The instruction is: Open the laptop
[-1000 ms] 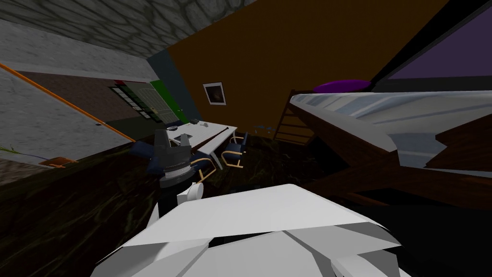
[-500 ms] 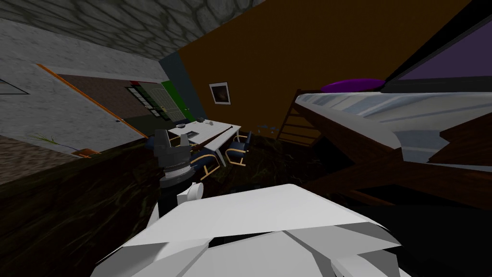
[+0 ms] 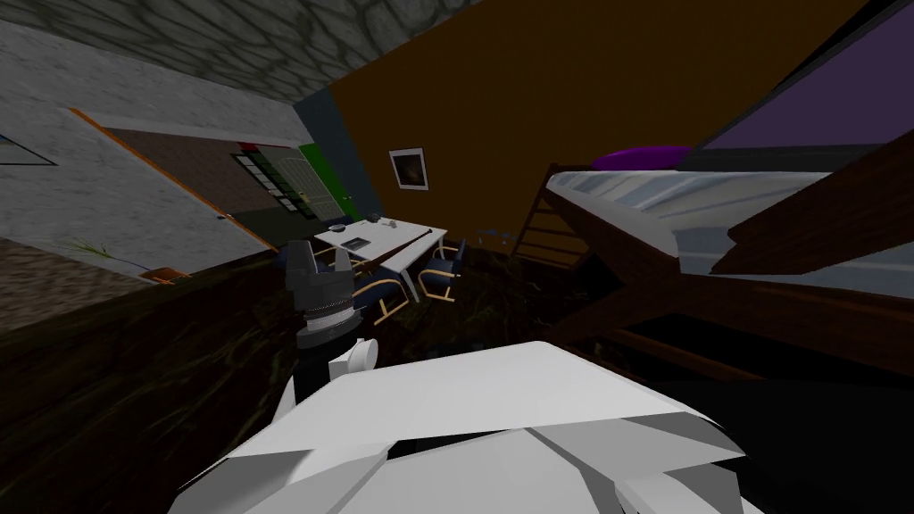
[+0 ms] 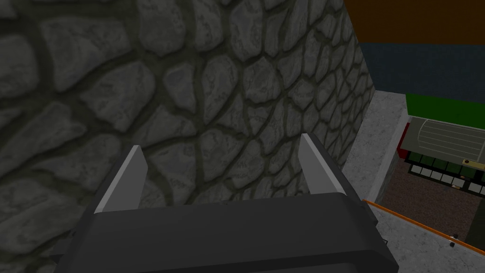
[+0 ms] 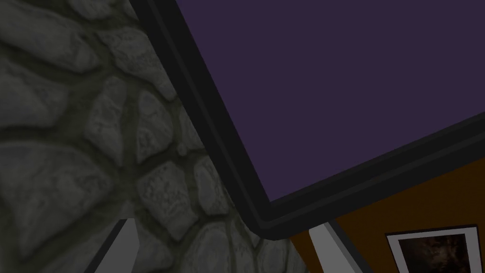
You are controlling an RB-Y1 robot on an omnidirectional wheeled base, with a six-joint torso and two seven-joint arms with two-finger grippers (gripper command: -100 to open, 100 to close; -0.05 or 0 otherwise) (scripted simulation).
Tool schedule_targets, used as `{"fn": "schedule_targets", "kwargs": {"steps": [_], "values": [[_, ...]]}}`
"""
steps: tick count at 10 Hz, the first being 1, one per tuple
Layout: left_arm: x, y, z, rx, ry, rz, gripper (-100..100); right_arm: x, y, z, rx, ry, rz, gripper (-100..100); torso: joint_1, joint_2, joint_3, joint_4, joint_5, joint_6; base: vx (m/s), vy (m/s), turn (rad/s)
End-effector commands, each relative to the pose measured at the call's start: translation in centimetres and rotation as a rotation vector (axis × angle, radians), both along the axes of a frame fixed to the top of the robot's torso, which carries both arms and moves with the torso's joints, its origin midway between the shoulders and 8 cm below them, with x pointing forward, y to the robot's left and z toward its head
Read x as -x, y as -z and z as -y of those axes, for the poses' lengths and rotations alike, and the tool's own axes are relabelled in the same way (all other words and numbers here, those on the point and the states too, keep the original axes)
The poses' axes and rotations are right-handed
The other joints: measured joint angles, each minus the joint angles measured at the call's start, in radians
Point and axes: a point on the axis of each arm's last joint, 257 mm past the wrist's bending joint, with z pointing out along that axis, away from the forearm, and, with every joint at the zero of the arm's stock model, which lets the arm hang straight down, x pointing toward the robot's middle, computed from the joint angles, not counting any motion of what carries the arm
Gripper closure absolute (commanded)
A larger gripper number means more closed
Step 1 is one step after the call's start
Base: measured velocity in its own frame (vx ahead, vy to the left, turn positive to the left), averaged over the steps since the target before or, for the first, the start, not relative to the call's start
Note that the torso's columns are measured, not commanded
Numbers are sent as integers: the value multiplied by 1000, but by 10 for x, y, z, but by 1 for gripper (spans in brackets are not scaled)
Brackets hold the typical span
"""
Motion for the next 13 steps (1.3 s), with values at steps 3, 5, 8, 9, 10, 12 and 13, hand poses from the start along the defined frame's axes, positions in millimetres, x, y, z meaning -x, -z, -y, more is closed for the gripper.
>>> {"fn": "schedule_targets", "kwargs": {"steps": [3,5,8,9,10,12,13], "values": [[0,0,0,0,0,0,0,-4,-5,-11,87,19,-57,-100,0,-4,-1,1,0,4,-255,-177,51],[0,0,0,0,0,0,0,-6,-5,-13,110,25,-74,-100,-4,-6,-3,0,-5,7,-185,-155,75],[0,0,0,0,0,0,0,-10,-4,-18,159,41,-111,-100,-14,-1,0,1,-11,10,-153,-138,55],[0,0,0,0,0,0,0,-10,-4,-18,159,41,-111,-100,-17,2,2,2,-12,10,-153,-127,53],[0,0,0,0,0,0,0,-12,-3,-19,186,51,-131,-100,-19,3,3,2,-14,12,-151,-136,87],[0,0,0,0,0,0,0,-14,-2,-21,212,61,-153,-100,-24,4,3,3,-18,15,-141,-108,59],[0,0,0,0,0,0,0,-14,-2,-21,212,61,-153,-100,-27,5,3,2,-19,14,-145,-139,55]]}}
